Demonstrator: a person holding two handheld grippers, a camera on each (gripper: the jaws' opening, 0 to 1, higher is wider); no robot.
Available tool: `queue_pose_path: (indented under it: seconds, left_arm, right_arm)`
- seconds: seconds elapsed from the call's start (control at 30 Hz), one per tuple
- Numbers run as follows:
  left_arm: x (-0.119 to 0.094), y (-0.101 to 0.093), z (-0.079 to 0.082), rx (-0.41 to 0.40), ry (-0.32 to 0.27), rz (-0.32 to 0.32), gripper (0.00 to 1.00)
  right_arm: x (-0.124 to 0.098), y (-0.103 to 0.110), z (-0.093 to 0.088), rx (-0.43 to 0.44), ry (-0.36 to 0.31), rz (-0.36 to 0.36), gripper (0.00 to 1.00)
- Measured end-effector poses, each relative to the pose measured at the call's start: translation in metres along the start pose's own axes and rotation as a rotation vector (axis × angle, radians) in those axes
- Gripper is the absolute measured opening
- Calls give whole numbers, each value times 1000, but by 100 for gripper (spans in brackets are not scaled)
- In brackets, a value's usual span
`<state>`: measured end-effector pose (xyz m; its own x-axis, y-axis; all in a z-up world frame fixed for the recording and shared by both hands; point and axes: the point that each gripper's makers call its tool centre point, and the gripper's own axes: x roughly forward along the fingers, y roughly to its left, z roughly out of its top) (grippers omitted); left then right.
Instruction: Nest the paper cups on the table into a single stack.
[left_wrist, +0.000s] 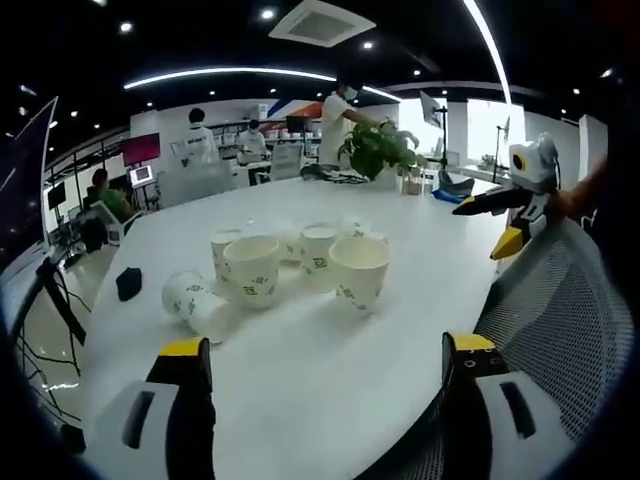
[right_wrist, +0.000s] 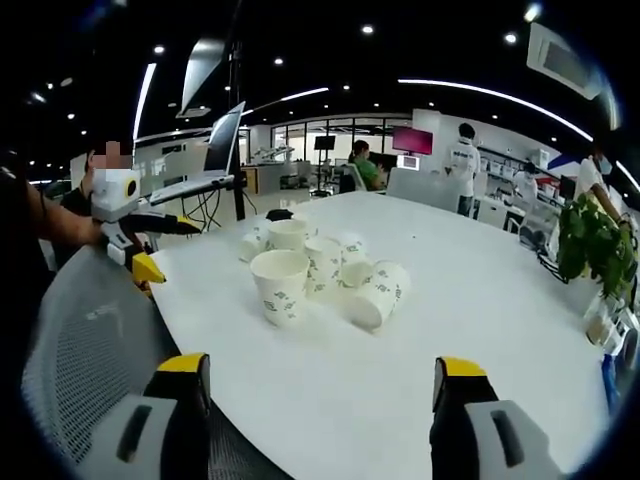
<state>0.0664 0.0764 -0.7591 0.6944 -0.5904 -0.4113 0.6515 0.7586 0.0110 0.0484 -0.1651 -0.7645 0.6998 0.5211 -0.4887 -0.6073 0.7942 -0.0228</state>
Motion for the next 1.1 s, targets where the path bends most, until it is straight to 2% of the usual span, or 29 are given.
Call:
queue_pose_path:
  seconds: [0.2,0.3,0.6,0.9,1.1]
  left_arm:
    - [0,1,9,23,6,3,92]
    - [1,1,18,19,-5,-1,84]
    - [10,4,40,43,-27,1,87]
    - [21,6,61,43,-43,10,81]
    - [27,8,68,26,-60,14,77]
  right_arm:
    - [0,1,-1,3,2,4,93]
    - [0,1,-1,5,1,7,93]
    - [0,-1,0,12,-5,2,92]
    - [0,-2,1,17,-4,-4,92]
    - [0,-4,-1,20,-3,-9,92]
